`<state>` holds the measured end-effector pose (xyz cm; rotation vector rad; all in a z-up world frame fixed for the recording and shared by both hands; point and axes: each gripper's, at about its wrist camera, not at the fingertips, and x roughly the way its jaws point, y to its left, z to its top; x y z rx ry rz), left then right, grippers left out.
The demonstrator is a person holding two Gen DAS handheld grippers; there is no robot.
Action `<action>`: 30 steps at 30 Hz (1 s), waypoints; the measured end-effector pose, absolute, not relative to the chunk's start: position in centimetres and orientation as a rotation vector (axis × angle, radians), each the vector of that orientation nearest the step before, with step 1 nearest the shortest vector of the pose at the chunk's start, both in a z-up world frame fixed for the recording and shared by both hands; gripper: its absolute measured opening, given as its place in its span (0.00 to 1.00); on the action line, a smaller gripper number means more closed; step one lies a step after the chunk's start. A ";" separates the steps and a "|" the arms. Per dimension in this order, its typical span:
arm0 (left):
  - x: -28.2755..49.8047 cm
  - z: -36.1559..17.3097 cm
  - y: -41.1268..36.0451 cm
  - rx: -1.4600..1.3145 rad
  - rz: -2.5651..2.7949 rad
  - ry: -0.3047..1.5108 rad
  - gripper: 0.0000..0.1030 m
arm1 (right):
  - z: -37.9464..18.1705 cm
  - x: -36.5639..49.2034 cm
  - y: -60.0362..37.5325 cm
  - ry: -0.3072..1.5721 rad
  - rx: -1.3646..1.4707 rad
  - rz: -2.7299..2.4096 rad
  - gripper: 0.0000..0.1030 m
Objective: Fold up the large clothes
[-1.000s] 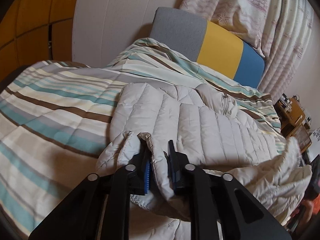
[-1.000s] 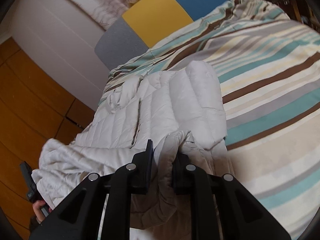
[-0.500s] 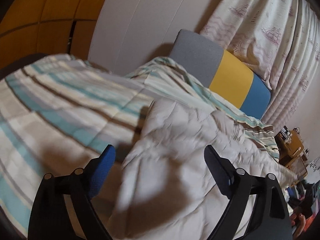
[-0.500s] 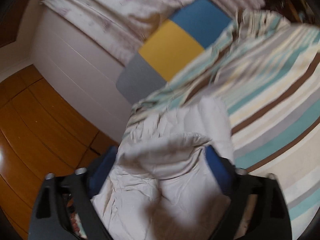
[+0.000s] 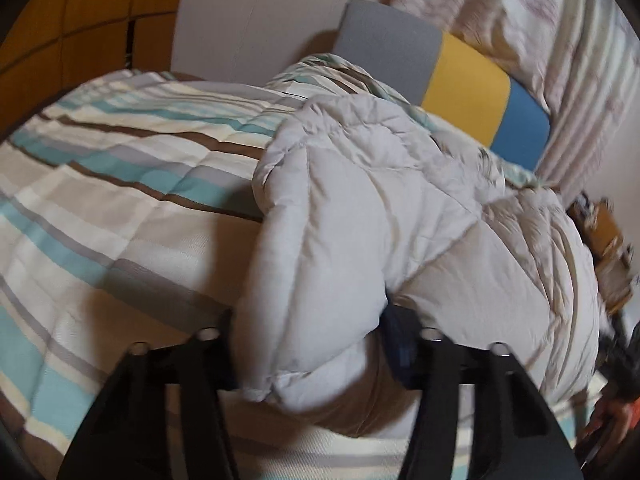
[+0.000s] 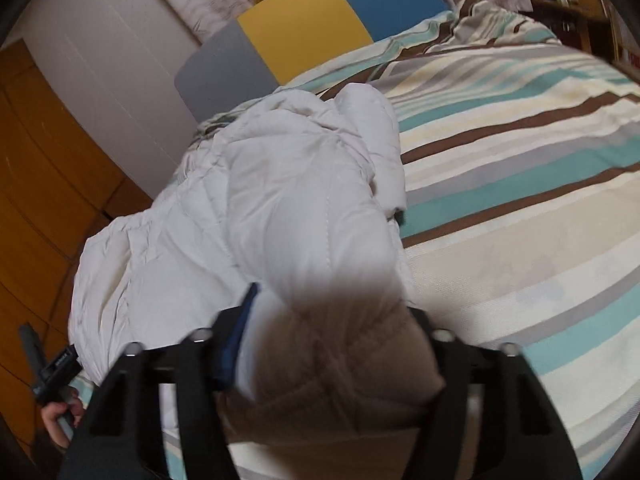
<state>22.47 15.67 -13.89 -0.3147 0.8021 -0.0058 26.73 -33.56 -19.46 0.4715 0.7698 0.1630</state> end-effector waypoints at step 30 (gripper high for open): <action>7.2 -10.6 13.8 -0.324 -0.230 0.779 0.72 | -16.7 13.1 -38.0 0.785 0.333 0.288 0.65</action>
